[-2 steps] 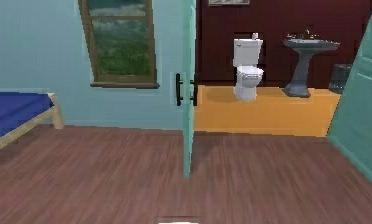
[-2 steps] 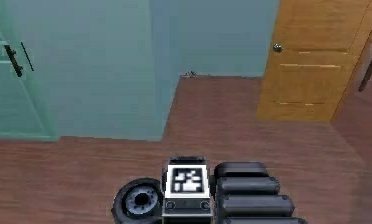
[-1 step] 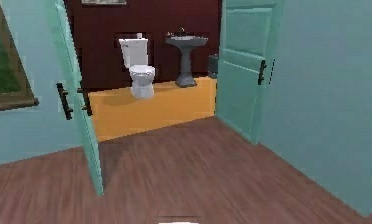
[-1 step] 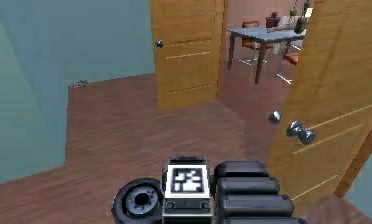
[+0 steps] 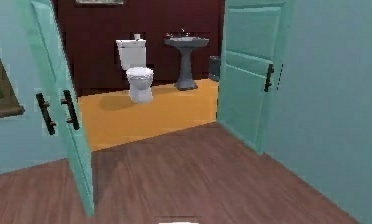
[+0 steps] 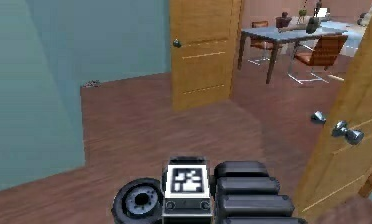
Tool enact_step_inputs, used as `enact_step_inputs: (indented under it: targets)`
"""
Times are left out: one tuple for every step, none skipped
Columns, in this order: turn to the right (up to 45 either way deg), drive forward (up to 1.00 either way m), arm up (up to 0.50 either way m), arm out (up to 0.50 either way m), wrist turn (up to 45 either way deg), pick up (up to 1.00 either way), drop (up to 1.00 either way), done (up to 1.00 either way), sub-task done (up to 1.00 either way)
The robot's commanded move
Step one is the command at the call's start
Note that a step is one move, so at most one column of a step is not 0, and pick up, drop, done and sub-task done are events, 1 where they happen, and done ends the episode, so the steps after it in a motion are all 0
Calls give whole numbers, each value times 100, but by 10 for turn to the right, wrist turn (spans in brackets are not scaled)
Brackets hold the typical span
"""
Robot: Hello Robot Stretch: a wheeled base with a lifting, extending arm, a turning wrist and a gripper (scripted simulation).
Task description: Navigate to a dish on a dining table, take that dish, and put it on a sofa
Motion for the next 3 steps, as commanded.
enact_step_inputs:
  targets:
    - [0,100,0,0,0,0,0,0,0]
    - [0,100,0,0,0,0,0,0,0]
    - [0,100,0,0,0,0,0,0,0]
